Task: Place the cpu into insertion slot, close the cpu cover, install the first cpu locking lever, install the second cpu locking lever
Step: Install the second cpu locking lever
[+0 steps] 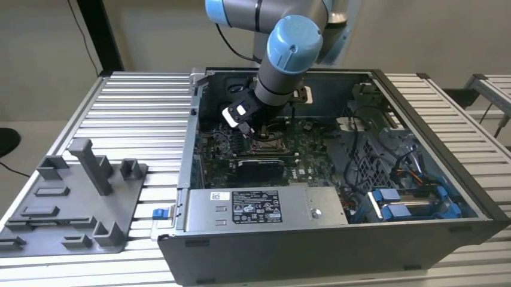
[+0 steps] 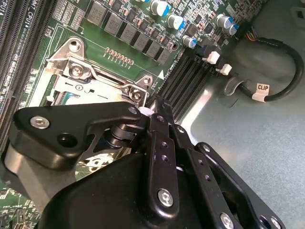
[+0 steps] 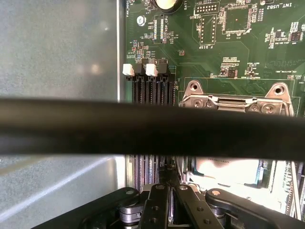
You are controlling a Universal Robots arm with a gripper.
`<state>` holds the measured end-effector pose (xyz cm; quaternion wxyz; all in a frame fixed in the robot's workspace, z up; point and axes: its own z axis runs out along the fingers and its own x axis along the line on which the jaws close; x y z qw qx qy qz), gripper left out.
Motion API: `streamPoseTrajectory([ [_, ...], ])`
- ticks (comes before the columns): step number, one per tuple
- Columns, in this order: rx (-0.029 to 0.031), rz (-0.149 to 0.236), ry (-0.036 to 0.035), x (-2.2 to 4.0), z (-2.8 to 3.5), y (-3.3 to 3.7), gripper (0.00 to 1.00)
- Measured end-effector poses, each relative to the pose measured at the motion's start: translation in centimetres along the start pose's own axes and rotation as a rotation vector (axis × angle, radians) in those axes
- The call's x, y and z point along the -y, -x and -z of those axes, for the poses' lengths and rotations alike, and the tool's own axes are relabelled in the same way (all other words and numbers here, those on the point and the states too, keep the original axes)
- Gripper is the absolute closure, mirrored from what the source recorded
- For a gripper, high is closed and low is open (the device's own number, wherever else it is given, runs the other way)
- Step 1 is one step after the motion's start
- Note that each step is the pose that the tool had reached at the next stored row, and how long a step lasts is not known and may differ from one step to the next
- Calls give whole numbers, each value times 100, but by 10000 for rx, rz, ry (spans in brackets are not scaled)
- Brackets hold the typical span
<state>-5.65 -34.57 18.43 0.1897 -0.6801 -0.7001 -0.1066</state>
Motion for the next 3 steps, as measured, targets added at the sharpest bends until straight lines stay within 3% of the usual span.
streamPoseTrajectory([
  [3, 0, 0, 0, 0, 0, 0, 100],
])
